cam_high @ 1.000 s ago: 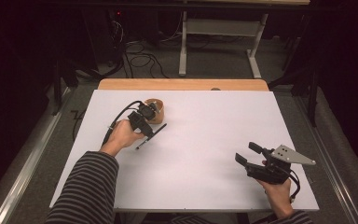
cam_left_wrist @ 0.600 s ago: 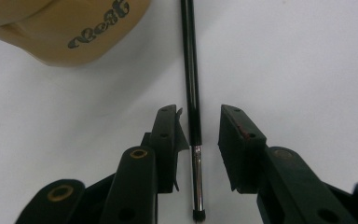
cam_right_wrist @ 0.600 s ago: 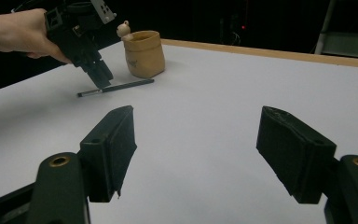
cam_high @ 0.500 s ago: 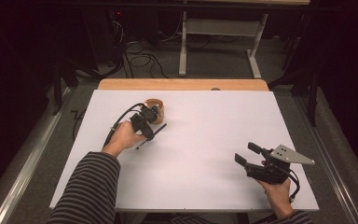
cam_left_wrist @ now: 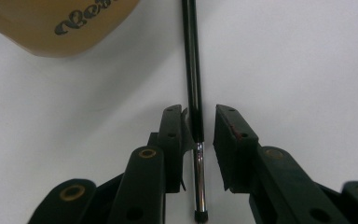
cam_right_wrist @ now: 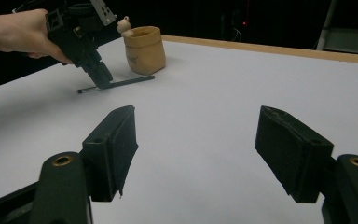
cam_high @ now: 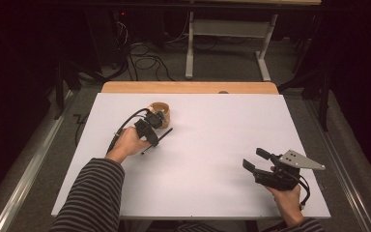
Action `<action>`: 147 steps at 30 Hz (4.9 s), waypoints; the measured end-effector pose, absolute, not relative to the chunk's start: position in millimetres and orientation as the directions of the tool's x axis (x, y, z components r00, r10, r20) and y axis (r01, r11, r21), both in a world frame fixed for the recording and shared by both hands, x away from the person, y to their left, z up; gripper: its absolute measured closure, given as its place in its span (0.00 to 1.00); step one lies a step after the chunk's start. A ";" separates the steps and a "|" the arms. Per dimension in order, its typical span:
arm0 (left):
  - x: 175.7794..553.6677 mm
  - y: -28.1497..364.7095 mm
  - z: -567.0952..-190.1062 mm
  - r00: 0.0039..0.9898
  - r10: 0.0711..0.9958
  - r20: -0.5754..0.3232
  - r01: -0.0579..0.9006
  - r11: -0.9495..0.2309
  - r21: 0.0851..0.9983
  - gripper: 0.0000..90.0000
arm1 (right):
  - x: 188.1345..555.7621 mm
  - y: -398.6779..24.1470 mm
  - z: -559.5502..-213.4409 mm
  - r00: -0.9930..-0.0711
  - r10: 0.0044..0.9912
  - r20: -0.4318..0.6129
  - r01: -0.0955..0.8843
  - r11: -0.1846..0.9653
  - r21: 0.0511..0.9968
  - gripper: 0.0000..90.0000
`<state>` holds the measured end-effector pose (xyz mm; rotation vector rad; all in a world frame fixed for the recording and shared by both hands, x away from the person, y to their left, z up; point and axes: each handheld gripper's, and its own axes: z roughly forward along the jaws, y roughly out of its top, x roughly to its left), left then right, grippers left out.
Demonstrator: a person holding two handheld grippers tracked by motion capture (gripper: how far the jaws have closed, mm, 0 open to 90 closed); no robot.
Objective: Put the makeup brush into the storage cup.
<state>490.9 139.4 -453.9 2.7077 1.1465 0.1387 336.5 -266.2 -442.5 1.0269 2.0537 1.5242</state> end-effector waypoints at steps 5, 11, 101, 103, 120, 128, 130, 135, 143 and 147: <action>491.2 139.6 -456.0 0.694 0.720 0.004 0.704 -0.679 0.210 0.81 | 335.9 -266.0 -442.2 -0.659 0.744 0.113 0.326 0.147 0.934 0.35; 491.3 139.2 -457.1 0.696 0.718 0.004 0.702 -0.682 0.206 0.82 | 336.4 -266.1 -442.4 -0.659 0.743 0.114 0.329 0.149 0.932 0.35; 457.3 131.2 -396.2 0.816 0.575 -0.049 0.550 -0.749 0.369 0.93 | 336.1 -267.6 -442.6 -0.661 0.740 0.121 0.329 0.141 0.934 0.38; 456.0 129.5 -394.8 0.820 0.570 -0.051 0.546 -0.753 0.367 0.93 | 336.2 -267.6 -442.5 -0.661 0.741 0.121 0.329 0.141 0.934 0.38; 439.8 104.7 -376.3 0.861 0.504 -0.059 0.485 -0.782 0.391 0.93 | 335.9 -267.8 -442.4 -0.663 0.739 0.122 0.331 0.143 0.933 0.39; 435.5 99.6 -368.7 0.876 0.480 -0.048 0.458 -0.796 0.397 0.93 | 336.8 -268.1 -442.5 -0.665 0.736 0.126 0.332 0.140 0.933 0.39; 435.0 98.5 -367.0 0.877 0.478 -0.046 0.455 -0.797 0.397 0.93 | 336.5 -268.2 -442.3 -0.666 0.736 0.126 0.329 0.138 0.934 0.39; 431.6 93.0 -364.9 0.888 0.458 -0.042 0.436 -0.807 0.398 0.93 | 335.8 -268.8 -441.9 -0.661 0.740 0.124 0.327 0.136 0.935 0.39; 426.9 87.0 -358.8 0.902 0.430 -0.037 0.403 -0.810 0.427 0.93 | 333.6 -268.0 -439.8 -0.674 0.733 0.097 0.295 0.146 0.944 0.42; 425.9 84.1 -359.8 0.906 0.421 -0.038 0.396 -0.815 0.423 0.93 | 332.8 -269.1 -437.5 -0.668 0.736 0.106 0.292 0.128 0.948 0.42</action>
